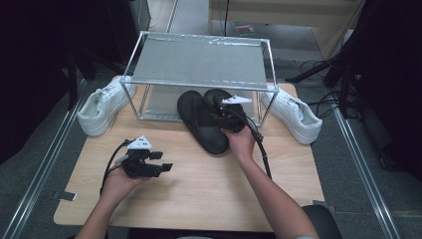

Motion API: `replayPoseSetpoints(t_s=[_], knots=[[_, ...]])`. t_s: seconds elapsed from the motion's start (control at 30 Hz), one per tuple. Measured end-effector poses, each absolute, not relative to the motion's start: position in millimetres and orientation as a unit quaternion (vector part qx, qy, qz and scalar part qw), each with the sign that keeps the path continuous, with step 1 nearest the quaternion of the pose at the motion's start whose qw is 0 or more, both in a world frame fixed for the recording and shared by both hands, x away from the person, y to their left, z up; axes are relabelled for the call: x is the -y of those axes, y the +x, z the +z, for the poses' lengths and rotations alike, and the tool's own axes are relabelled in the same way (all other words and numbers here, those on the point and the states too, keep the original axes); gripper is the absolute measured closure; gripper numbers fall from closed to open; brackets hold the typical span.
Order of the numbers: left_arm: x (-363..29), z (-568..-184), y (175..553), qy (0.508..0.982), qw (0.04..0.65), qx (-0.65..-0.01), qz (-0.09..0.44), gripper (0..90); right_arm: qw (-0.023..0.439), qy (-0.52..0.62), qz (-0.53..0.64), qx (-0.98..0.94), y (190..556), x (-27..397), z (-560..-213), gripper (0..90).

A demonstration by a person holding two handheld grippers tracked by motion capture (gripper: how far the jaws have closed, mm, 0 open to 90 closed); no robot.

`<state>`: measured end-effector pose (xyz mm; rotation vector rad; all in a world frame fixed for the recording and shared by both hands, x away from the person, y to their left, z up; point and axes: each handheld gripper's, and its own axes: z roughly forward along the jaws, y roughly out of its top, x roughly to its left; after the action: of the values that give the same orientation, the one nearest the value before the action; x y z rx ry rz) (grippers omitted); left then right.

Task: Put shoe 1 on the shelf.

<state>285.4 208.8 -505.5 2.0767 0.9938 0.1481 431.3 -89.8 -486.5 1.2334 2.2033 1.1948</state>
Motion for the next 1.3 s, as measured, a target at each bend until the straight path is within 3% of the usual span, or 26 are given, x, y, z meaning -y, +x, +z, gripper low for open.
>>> replayPoseSetpoints(t_s=[0.63,0.93,1.3], knots=[[-202,-504,305,0.826,0.407,-0.386,0.046,40.6,0.109,0.392,0.441,-0.799,378,126,-477,50.8],[-200,-494,314,0.821,0.426,-0.377,0.048,57.8,0.096,0.368,0.459,-0.803,344,150,-494,48.0],[-185,-488,335,0.822,0.430,-0.374,0.011,77.3,0.094,0.372,0.461,-0.800,340,161,-499,47.2]])
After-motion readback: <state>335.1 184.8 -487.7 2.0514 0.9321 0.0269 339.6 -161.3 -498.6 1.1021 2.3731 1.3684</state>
